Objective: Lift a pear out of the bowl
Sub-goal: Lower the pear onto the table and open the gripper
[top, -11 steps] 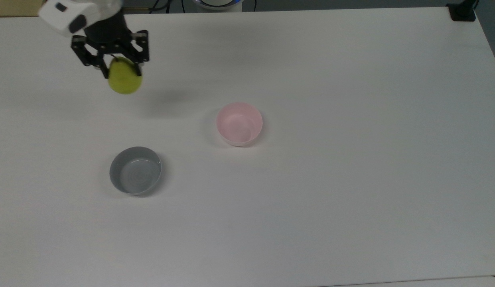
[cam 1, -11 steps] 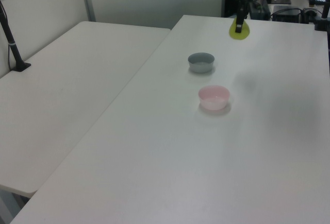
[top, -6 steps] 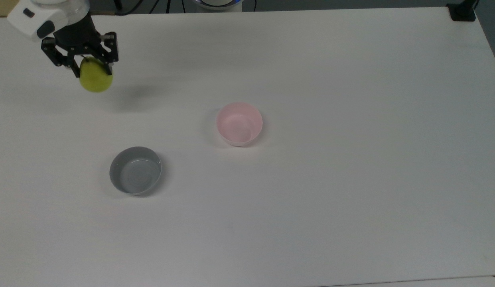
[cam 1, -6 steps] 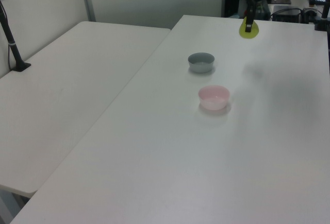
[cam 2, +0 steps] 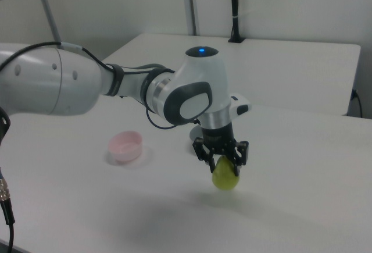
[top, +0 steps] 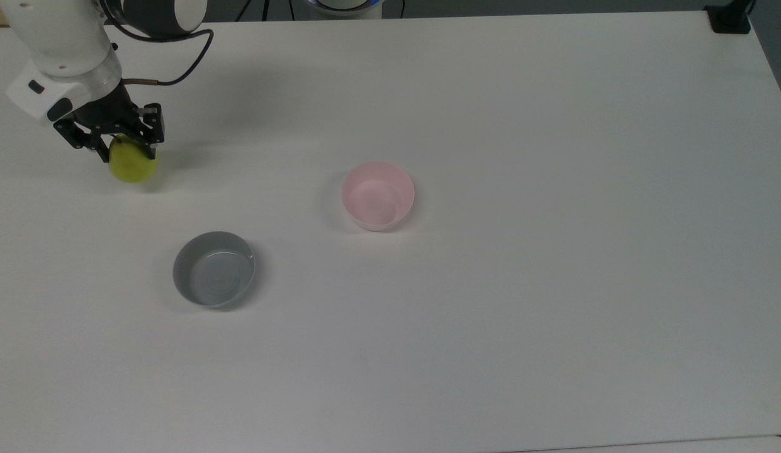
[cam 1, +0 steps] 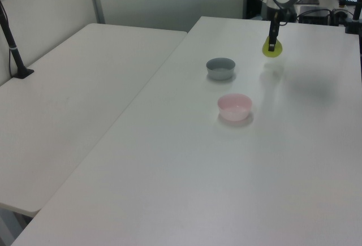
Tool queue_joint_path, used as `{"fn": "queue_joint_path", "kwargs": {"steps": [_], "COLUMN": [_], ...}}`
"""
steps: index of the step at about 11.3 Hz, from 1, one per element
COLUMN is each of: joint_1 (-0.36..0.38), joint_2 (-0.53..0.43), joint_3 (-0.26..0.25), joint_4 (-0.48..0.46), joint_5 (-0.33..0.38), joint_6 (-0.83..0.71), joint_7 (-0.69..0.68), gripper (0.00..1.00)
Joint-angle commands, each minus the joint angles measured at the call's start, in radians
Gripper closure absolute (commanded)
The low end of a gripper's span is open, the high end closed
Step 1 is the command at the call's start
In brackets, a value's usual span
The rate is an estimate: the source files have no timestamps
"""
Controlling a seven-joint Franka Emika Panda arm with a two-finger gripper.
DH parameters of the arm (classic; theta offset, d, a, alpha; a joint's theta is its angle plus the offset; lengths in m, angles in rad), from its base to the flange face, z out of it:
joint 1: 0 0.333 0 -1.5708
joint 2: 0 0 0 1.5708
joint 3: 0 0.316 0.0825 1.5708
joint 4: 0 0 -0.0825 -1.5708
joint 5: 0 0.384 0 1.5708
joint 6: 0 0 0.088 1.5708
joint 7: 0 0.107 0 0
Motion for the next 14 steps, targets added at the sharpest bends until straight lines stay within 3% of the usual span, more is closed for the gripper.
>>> {"fn": "queue_joint_path", "kwargs": {"steps": [1,4,5,6,8,9,11,14], "joint_1": [-0.015,-0.013,-0.015,-0.016,-0.016,-0.016,-0.015,0.009], "joint_2": [0.009,0.05,0.052,0.05,0.047,0.041,0.009,-0.063], "joint_3": [0.0,0.0,-0.001,-0.001,-0.001,-0.001,0.0,0.002], "joint_4": [-0.021,-0.042,-0.045,-0.044,-0.042,-0.041,-0.038,-0.001], "joint_5": [-0.01,-0.01,-0.01,-0.009,-0.008,-0.008,-0.001,0.001], "joint_6": [0.035,0.092,0.112,0.112,0.112,0.106,0.094,-0.054], "joint_7": [-0.029,-0.027,-0.024,-0.023,-0.02,-0.011,-0.004,0.046], "gripper": [0.86,0.81,0.71,0.48,0.2,0.0,0.0,0.0]}}
